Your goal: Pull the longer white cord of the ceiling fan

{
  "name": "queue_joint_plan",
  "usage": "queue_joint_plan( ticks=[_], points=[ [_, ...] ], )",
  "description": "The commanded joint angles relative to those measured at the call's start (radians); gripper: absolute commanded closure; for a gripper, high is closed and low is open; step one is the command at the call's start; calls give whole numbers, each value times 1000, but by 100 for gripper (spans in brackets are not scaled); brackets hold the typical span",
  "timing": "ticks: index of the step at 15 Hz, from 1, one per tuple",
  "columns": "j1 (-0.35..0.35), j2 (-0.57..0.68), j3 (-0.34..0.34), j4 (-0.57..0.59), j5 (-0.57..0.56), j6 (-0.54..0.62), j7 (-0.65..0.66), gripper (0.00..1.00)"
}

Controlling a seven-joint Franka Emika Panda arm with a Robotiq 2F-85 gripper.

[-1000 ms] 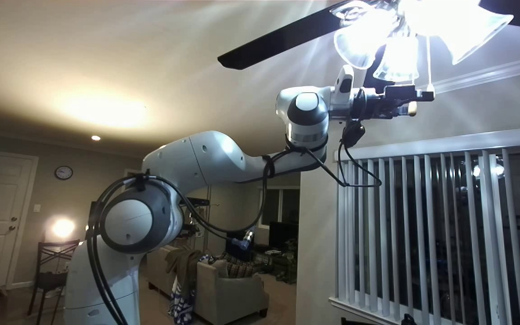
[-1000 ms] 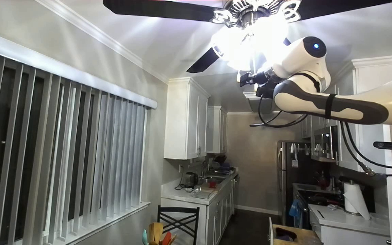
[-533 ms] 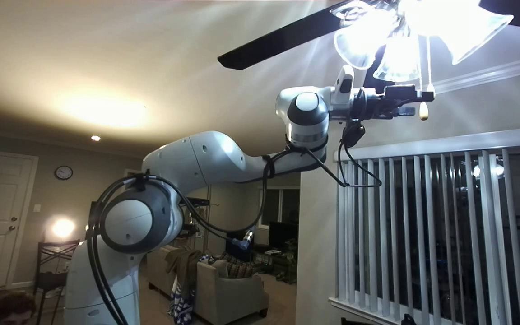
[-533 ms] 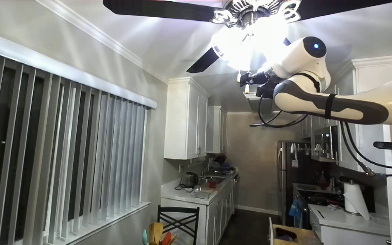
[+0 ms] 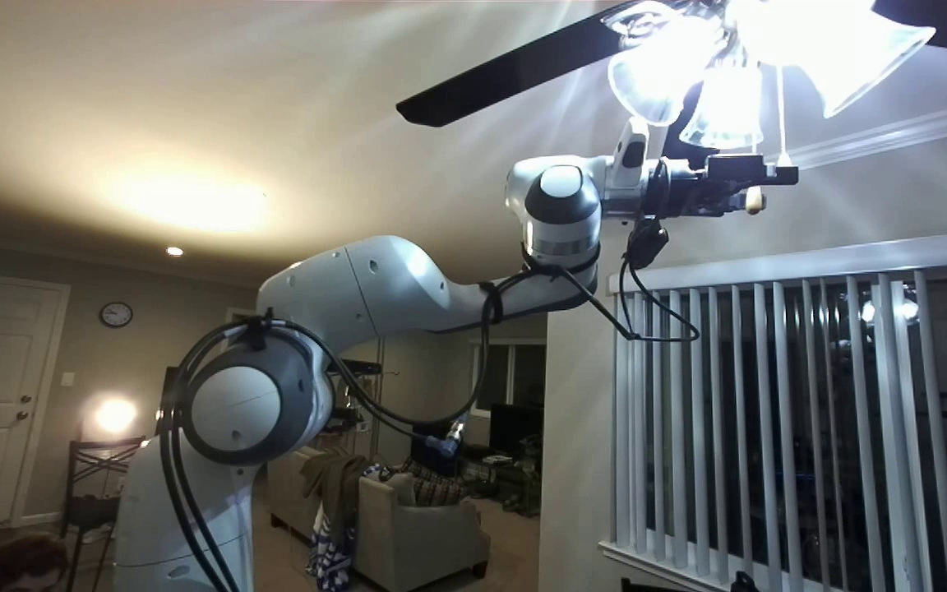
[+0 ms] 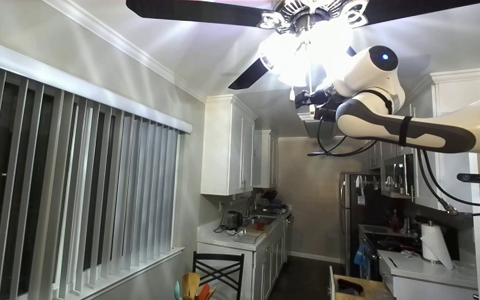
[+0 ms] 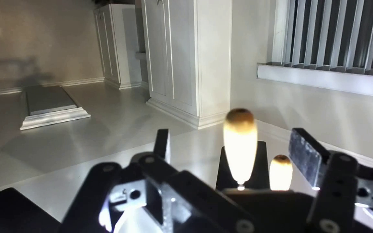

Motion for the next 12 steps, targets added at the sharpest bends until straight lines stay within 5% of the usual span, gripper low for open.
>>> queue_joint_plan(
  ticks=[1, 9, 12],
  points=[
    [-17, 8, 2, 30, -17, -11, 33, 32],
    [-15, 11, -7, 36, -9, -16, 22, 86],
    [-15, 9, -6, 34, -13, -16, 25, 98]
  ],
)
